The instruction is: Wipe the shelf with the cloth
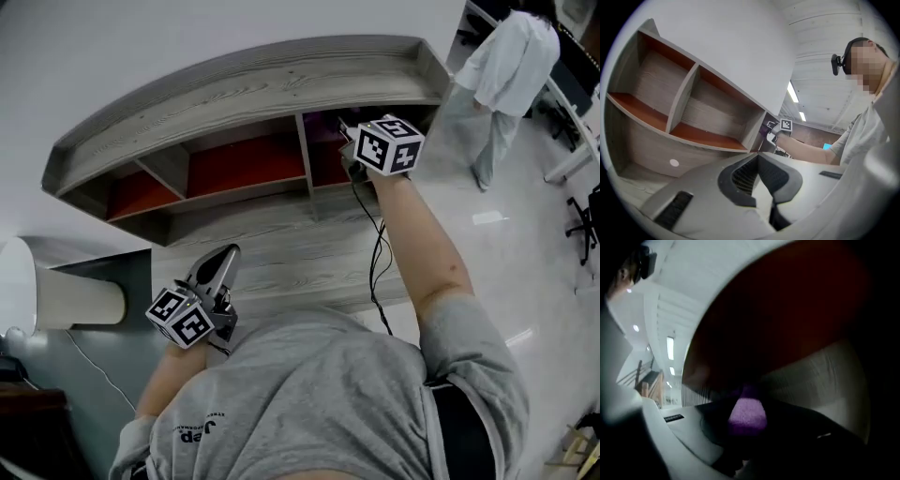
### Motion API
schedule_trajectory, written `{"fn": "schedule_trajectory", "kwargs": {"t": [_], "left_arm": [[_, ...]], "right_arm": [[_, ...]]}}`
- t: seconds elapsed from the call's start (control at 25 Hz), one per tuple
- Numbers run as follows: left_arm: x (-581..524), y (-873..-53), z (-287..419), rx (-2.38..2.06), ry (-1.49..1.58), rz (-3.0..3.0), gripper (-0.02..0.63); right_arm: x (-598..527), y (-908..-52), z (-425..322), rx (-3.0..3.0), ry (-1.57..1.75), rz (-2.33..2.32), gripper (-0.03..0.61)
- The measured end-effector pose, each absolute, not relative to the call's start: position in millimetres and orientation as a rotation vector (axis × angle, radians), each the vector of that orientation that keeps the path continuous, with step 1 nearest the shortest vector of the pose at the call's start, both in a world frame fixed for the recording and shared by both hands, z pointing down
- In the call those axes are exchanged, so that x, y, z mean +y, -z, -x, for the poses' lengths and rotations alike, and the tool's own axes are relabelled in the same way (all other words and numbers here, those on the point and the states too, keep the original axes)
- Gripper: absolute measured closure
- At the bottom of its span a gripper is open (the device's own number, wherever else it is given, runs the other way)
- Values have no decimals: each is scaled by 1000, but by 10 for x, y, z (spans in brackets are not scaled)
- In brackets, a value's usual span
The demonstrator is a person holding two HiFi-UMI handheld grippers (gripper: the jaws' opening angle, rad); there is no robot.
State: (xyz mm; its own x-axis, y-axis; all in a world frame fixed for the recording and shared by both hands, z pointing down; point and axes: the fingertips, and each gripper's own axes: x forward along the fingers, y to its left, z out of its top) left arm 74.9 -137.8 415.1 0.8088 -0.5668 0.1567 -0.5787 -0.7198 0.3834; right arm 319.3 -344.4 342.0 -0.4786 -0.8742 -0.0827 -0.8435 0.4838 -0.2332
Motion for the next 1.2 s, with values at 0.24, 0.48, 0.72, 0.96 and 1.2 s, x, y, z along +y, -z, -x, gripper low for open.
{"fn": "schedule_trajectory", "kwargs": {"t": [0.24, 0.48, 0.72, 0.96, 1.2], "left_arm": [[-1242, -4141, -570, -976, -105, -2542, 597], [-1184, -4124, -538, -999, -106, -2541, 597], [-1189, -4187, -572, -966, -98, -2527, 597], [-1242, -4176, -610, -947, -98, -2554, 597], [-1303, -4110, -642, -944, -84, -2572, 597]], "right_arm": [[-3589, -3075, -3001, 2377, 185, 1168, 520], [-3720, -3311, -2908, 2567, 204, 1198, 518], [-3799, -4769, -2817, 3037, 436, 1484, 518], [-3793, -5392, -2779, 3427, 331, 1725, 520], [-3706, -4984, -2865, 3230, 342, 1698, 520]]}}
